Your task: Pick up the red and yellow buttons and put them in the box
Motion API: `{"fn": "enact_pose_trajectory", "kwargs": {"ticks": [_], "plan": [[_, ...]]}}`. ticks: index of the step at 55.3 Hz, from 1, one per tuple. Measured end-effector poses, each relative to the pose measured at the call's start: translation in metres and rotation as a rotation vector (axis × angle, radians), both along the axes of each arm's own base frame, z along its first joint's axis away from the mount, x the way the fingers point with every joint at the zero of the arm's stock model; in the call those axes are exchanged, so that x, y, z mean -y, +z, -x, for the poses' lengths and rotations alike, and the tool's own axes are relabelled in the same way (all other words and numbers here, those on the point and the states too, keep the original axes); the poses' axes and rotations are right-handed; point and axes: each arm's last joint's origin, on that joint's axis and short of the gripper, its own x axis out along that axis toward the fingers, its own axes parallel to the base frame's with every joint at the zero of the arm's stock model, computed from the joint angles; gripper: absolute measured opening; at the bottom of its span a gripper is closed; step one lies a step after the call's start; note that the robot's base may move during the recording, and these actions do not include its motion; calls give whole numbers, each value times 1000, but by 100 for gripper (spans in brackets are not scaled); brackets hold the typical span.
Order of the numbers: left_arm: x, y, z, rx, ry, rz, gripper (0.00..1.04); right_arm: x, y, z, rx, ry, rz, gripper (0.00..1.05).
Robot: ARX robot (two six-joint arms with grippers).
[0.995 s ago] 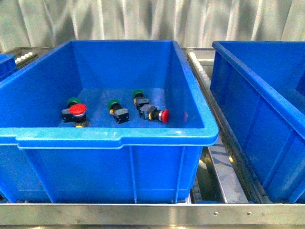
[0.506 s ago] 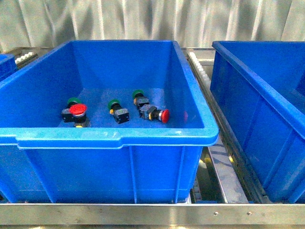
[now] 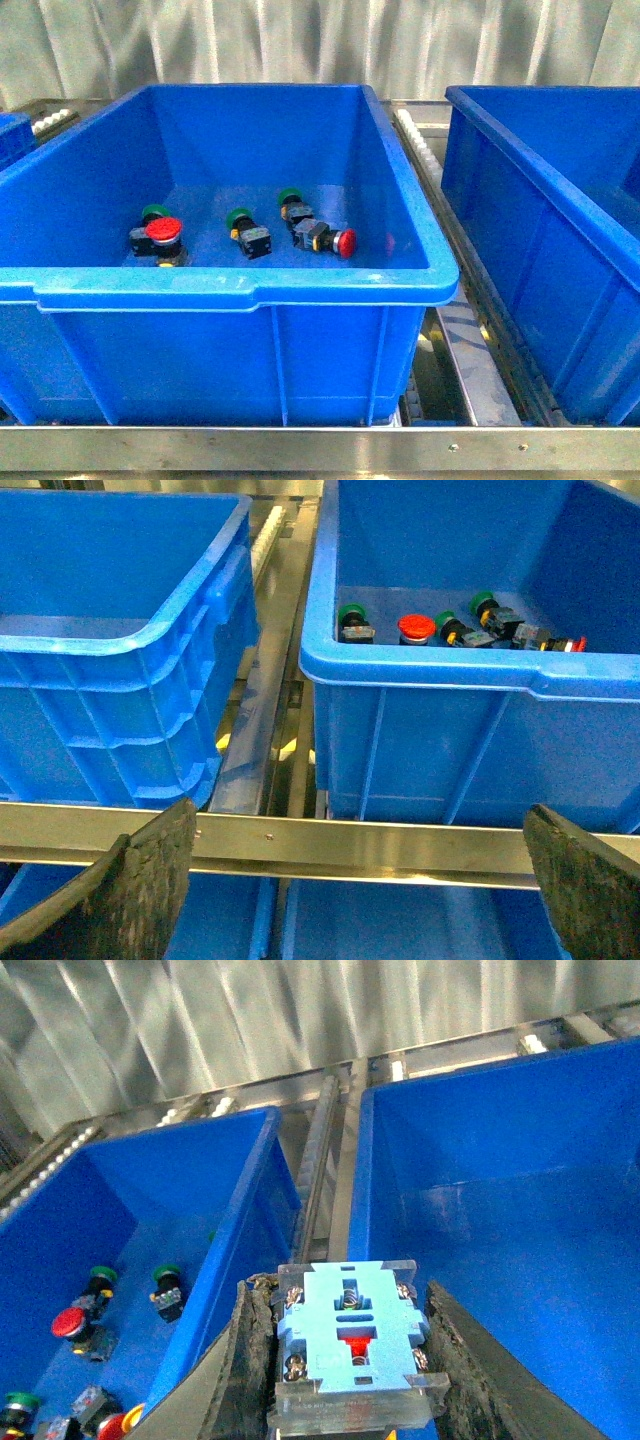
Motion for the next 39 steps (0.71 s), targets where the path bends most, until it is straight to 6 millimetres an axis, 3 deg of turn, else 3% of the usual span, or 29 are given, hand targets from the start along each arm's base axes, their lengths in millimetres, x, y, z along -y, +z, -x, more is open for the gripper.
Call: {"fn": "enact_pose_trajectory", "kwargs": {"ticks": [39], "plan": [[0, 0, 0, 1, 1, 0, 97, 25, 5, 17, 12, -74, -74, 34]]}}
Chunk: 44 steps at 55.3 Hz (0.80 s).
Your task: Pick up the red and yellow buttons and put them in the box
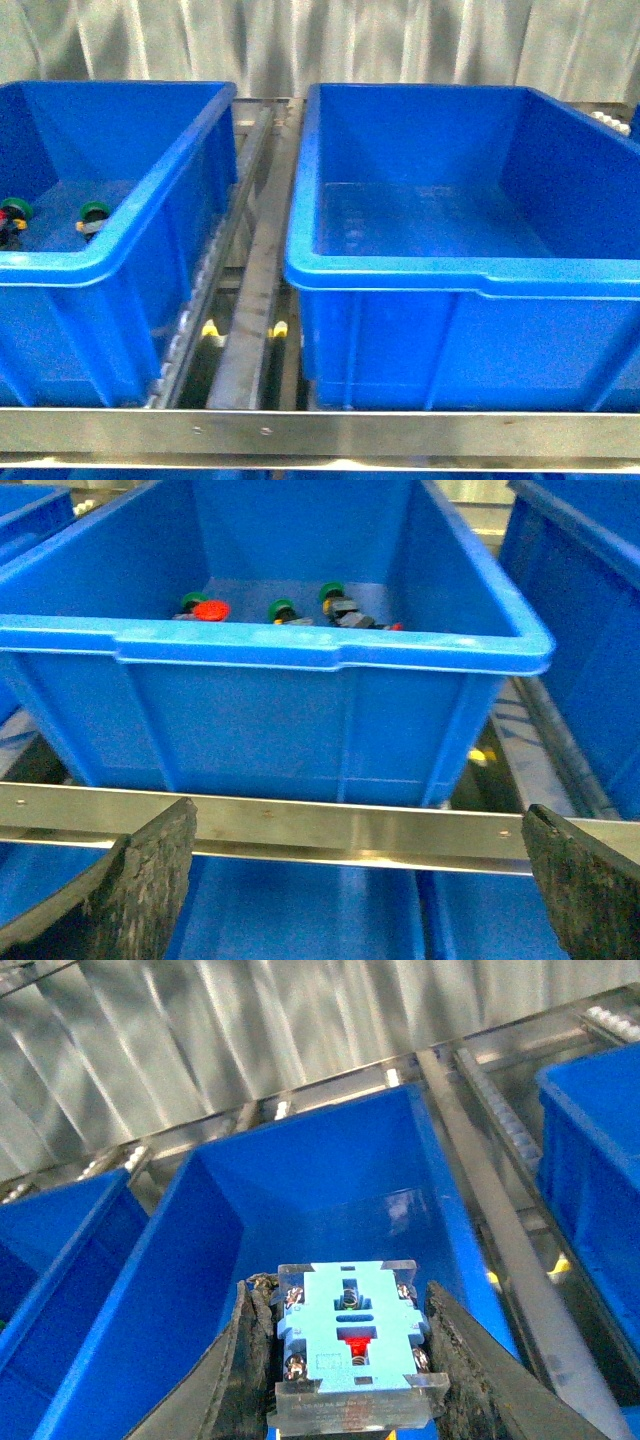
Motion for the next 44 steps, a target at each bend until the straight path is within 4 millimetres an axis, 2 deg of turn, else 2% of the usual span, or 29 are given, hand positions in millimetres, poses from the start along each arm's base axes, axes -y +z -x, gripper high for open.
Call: {"fn": "enact_pose_trajectory", "kwargs": {"ticks": [23, 32, 34, 44], "plan": [[0, 0, 0, 2, -2, -2, 97, 15, -2, 2, 7, -41, -15, 34], [0, 0, 0, 2, -4, -1, 97, 23, 4, -42, -33, -26, 83, 34], [0, 0, 0, 2, -4, -2, 97, 27, 4, -61, -27, -4, 117, 34], [0, 0, 0, 2, -1, -1, 97, 54, -17, -119, -120, -20, 180, 34]]}}
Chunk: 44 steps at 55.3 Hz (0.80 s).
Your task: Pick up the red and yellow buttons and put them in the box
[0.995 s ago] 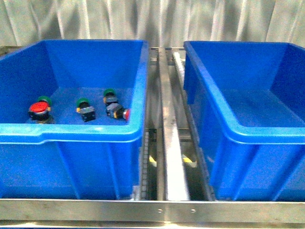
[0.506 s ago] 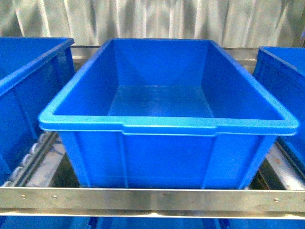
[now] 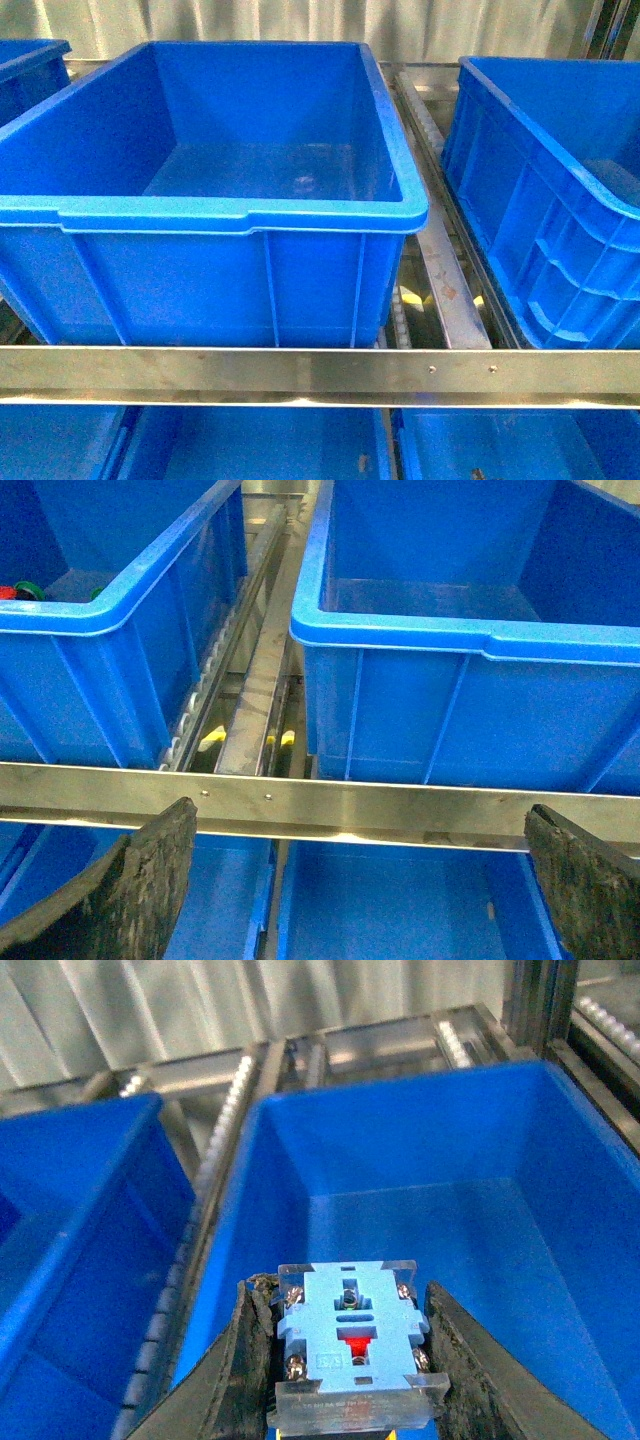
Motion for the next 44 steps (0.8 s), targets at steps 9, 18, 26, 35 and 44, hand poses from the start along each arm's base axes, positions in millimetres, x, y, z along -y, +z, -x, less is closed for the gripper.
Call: {"fn": "enact_pose_trajectory", "kwargs": {"ticks": [9, 18, 26, 35, 44], "plan": [[0, 0, 0, 0, 0, 0, 97, 23, -22, -47, -86, 5, 21, 34], [0, 0, 0, 0, 0, 0, 97, 40, -35, -85, -155, 7, 49, 34], [0, 0, 0, 0, 0, 0, 97, 48, -41, -113, -186, 11, 97, 34], [0, 0, 0, 0, 0, 0, 97, 52, -50, -141, -244, 19, 137, 42], [0, 0, 0, 0, 0, 0, 97, 49, -55, -148, -243, 31, 134, 71]]}}
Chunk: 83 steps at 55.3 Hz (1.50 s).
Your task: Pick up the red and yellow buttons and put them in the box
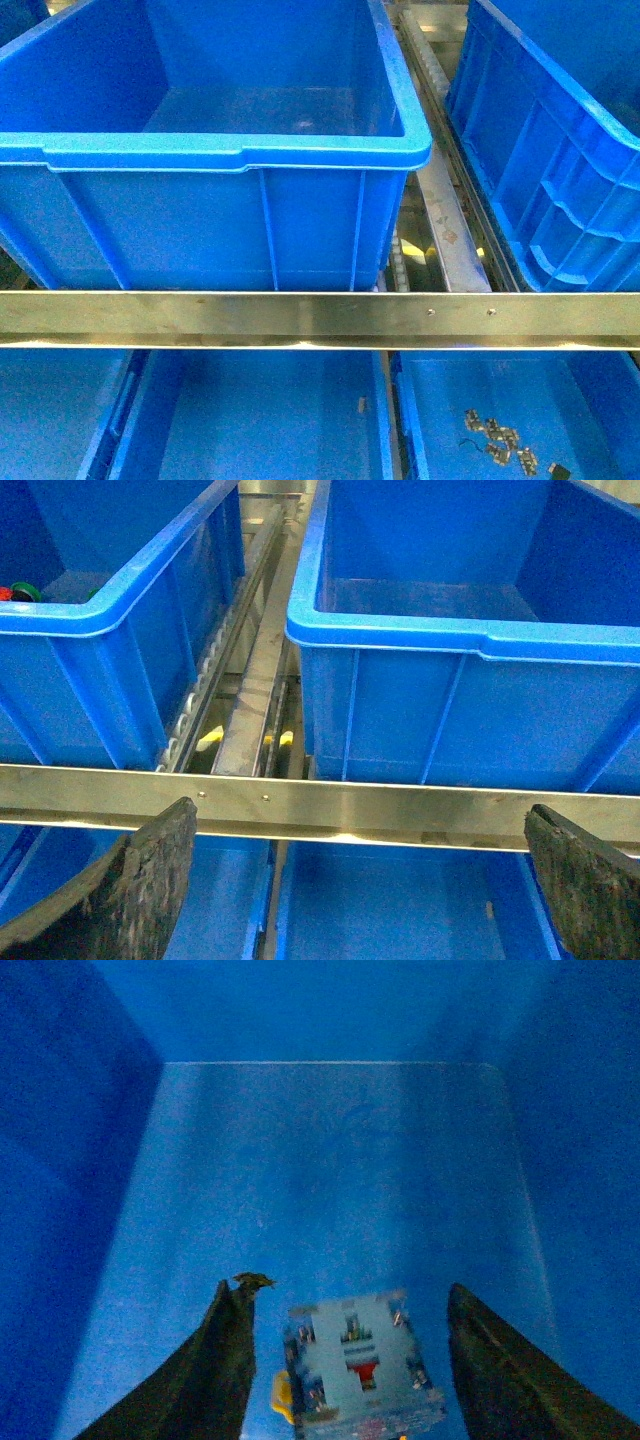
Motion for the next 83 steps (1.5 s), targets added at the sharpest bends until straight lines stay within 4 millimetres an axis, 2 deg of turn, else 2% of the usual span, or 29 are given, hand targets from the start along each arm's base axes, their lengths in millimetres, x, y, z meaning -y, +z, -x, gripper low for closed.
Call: {"fn": "enact_pose_trajectory", "kwargs": {"ticks": [6, 8, 17, 23, 28, 31, 34, 50, 56, 64, 67, 69, 73, 83], "plan": [[0, 0, 0, 0, 0, 0, 97, -5, 6, 5, 30, 1, -13, 95], [0, 0, 0, 0, 0, 0, 97, -8, 9, 10, 32, 2, -18, 100], [0, 0, 0, 0, 0, 0, 97, -17, 30, 36, 89, 27, -75, 99], [0, 0, 0, 0, 0, 0, 97, -27, 60, 71, 157, 58, -104, 99], [0, 0, 0, 0, 0, 0, 97, -40, 84, 118, 217, 95, -125, 99], [0, 0, 0, 0, 0, 0, 97, -45, 89, 143, 243, 107, -143, 99], [0, 0, 0, 0, 0, 0, 97, -48, 90, 168, 268, 112, -175, 99], [0, 0, 0, 0, 0, 0, 97, -47, 86, 251, 347, 51, -362, 99], [0, 0, 0, 0, 0, 0, 97, -54, 73, 283, 361, 11, -461, 99], [0, 0, 0, 0, 0, 0, 97, -73, 51, 311, 331, -6, -551, 99], [0, 0, 0, 0, 0, 0, 97, -86, 39, 323, 300, -107, -450, 88], [0, 0, 0, 0, 0, 0, 97, -97, 26, 331, 288, -141, -324, 80], [0, 0, 0, 0, 0, 0, 97, -109, 8, 338, 297, -121, -147, 66], [0, 0, 0, 0, 0, 0, 97, -111, -22, 343, 290, -107, -30, 36]]}}
